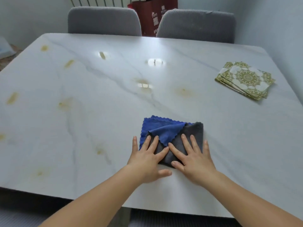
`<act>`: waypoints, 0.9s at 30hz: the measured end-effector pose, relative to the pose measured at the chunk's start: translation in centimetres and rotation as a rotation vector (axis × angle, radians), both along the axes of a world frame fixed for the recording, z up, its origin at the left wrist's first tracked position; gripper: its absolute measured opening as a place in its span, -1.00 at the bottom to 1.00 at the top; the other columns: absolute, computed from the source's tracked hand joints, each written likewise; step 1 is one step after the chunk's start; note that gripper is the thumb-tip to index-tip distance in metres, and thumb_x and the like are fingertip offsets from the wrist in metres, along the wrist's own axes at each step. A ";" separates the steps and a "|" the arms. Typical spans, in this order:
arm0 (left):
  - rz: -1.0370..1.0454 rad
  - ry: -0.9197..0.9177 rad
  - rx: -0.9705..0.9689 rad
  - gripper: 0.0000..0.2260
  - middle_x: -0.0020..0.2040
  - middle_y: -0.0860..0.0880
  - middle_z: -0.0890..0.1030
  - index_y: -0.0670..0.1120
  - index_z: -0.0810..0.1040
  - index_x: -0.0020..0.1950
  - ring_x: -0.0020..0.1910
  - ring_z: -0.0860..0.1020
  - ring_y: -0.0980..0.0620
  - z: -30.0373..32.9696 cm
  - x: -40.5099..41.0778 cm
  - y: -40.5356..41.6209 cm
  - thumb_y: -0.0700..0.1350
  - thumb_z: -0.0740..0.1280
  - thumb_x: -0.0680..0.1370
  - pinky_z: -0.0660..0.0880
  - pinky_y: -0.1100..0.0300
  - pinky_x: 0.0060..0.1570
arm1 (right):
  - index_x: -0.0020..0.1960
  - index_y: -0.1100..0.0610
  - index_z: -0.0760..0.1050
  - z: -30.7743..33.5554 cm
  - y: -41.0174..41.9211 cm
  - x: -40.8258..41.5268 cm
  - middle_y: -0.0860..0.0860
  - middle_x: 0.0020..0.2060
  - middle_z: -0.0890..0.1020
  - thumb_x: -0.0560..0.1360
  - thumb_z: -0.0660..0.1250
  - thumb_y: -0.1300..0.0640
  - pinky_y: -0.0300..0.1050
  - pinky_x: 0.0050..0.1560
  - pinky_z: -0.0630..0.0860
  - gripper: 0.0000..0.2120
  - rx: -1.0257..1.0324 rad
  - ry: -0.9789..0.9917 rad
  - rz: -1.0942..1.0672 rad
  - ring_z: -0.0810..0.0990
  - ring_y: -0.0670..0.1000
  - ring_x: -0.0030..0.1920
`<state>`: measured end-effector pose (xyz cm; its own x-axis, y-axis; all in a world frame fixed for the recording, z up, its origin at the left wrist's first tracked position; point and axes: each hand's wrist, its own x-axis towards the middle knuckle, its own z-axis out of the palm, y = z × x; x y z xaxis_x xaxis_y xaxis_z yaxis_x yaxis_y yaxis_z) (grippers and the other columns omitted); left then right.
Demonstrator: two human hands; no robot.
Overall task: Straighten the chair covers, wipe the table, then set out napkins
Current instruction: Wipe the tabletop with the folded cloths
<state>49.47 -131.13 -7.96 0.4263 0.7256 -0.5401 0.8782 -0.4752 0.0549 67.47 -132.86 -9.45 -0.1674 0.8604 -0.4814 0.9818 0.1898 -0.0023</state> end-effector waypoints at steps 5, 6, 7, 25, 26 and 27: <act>-0.031 0.013 0.011 -0.31 0.54 -0.07 -0.28 0.24 -0.23 0.49 0.49 -0.33 -0.12 0.2 0.4 2.2 0.46 -0.12 0.43 -0.46 -0.34 0.25 | 0.41 -0.36 -0.36 0.4 1.7 0.3 0.00 0.50 -0.36 0.51 -0.14 -0.36 0.34 0.28 -0.48 -0.43 -0.009 -0.021 -0.020 -0.40 0.15 0.47; -0.026 0.009 0.023 -0.31 0.54 -0.07 -0.28 0.24 -0.23 0.49 0.49 -0.32 -0.12 0.2 0.8 3.3 0.46 -0.13 0.43 -0.45 -0.35 0.25 | 0.41 -0.36 -0.35 0.4 2.8 0.5 0.01 0.50 -0.35 0.51 -0.13 -0.36 0.35 0.29 -0.47 -0.43 -0.002 -0.022 -0.037 -0.39 0.15 0.48; -0.015 0.006 0.031 -0.30 0.54 -0.07 -0.27 0.24 -0.23 0.49 0.50 -0.31 -0.12 0.1 1.2 4.3 0.46 -0.13 0.43 -0.45 -0.34 0.25 | 0.42 -0.36 -0.34 0.4 3.9 0.7 0.01 0.50 -0.35 0.51 -0.13 -0.36 0.36 0.29 -0.46 -0.43 -0.003 -0.025 -0.054 -0.38 0.15 0.48; 0.142 0.014 0.097 -0.20 0.56 -0.06 -0.17 0.24 -0.17 0.50 0.52 -0.19 -0.12 0.3 10.7 25.9 0.55 -0.10 0.34 -0.44 -0.35 0.27 | 0.44 -0.36 -0.25 1.5 27.4 6.9 -0.04 0.53 -0.25 0.53 -0.02 -0.34 0.46 0.31 -0.32 -0.42 -0.054 -0.081 -0.187 -0.25 0.14 0.51; 0.144 0.014 0.103 -0.18 0.56 -0.06 -0.18 0.24 -0.18 0.50 0.52 -0.20 -0.12 0.0 11.1 26.7 0.56 -0.10 0.32 -0.44 -0.36 0.27 | 0.44 -0.36 -0.24 1.3 28.2 7.4 -0.04 0.53 -0.25 0.53 -0.02 -0.34 0.45 0.31 -0.31 -0.42 -0.046 -0.058 -0.192 -0.26 0.14 0.51; 0.148 0.012 0.109 -0.16 0.56 -0.05 -0.19 0.24 -0.20 0.50 0.52 -0.20 -0.12 -0.2 11.3 27.2 0.57 -0.10 0.31 -0.44 -0.36 0.27 | 0.44 -0.36 -0.22 1.2 28.8 7.7 -0.04 0.53 -0.25 0.53 -0.01 -0.34 0.45 0.32 -0.31 -0.42 -0.033 -0.032 -0.197 -0.27 0.14 0.51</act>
